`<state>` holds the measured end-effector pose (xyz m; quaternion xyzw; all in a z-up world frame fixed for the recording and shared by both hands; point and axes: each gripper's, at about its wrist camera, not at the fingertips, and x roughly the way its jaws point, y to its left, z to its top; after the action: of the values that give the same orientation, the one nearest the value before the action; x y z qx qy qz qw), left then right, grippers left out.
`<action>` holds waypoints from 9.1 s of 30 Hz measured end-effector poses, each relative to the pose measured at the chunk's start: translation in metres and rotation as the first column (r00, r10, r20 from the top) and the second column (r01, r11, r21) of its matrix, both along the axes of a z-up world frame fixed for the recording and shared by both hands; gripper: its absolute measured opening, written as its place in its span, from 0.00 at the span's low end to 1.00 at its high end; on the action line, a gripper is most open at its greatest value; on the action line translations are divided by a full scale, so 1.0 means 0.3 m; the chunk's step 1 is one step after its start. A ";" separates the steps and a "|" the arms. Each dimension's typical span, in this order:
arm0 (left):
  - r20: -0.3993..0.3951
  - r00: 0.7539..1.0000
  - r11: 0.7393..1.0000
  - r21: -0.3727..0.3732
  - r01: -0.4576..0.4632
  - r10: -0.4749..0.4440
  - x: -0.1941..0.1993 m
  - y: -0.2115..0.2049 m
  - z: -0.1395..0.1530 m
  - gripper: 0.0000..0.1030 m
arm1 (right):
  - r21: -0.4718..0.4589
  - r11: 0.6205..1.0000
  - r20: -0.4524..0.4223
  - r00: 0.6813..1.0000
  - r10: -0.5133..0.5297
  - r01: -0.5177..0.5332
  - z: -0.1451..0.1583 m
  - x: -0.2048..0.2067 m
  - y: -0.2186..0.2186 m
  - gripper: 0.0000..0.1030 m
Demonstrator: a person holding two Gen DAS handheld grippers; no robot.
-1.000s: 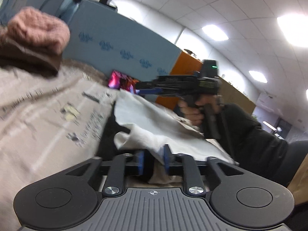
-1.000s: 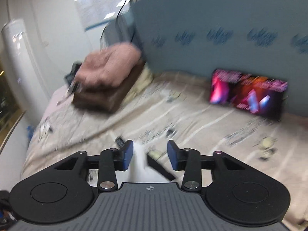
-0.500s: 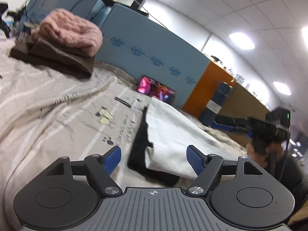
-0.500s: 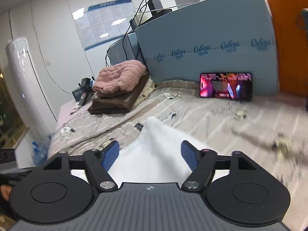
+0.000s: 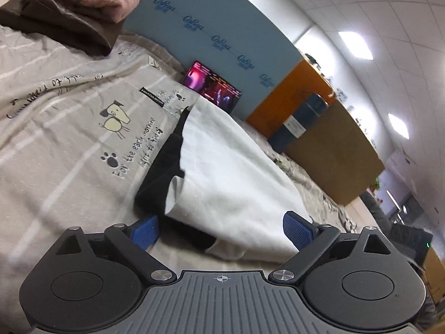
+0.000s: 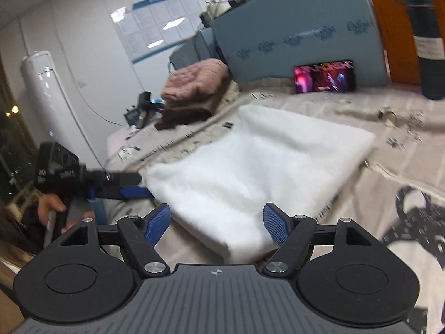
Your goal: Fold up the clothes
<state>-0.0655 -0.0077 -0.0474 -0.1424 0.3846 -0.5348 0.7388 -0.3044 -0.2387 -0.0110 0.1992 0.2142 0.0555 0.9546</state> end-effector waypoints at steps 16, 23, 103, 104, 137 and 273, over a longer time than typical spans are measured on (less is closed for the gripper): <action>0.001 1.000 0.999 -0.027 0.018 -0.018 0.009 -0.094 -0.017 0.61 | 0.218 0.856 -0.140 0.883 -0.449 0.469 -0.069 0.219 -0.326 0.77; 0.025 1.000 1.000 -0.023 0.013 -0.012 0.037 -0.093 -0.029 0.21 | 0.169 0.866 -0.152 0.880 -0.450 0.471 -0.077 0.258 -0.280 0.19; 0.150 0.884 0.891 -0.039 0.453 -0.443 -0.198 -1.367 -0.012 0.33 | 0.123 0.405 -0.169 0.421 -0.891 0.906 -0.049 -0.542 -0.766 0.10; 0.150 0.886 0.891 -0.049 0.451 -0.440 -0.199 -1.367 -0.008 0.28 | 0.120 0.408 -0.154 0.423 -0.893 0.905 -0.046 -0.545 -0.758 0.08; 0.439 0.864 0.945 -0.094 0.315 -0.245 -0.266 -1.061 0.239 1.00 | -0.138 0.340 0.127 0.357 -0.925 0.930 0.309 -0.456 -0.322 0.85; 0.682 0.728 0.944 -0.186 0.271 -0.075 -0.211 -0.887 0.117 1.00 | -0.298 -0.073 0.372 0.045 -0.927 0.952 0.006 -0.052 -0.204 1.00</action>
<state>-0.1287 -0.2739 -0.0123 -0.0054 0.0297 -0.6648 0.7464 -0.3201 -0.3000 -0.0092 0.0483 -0.0022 -0.6688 0.7419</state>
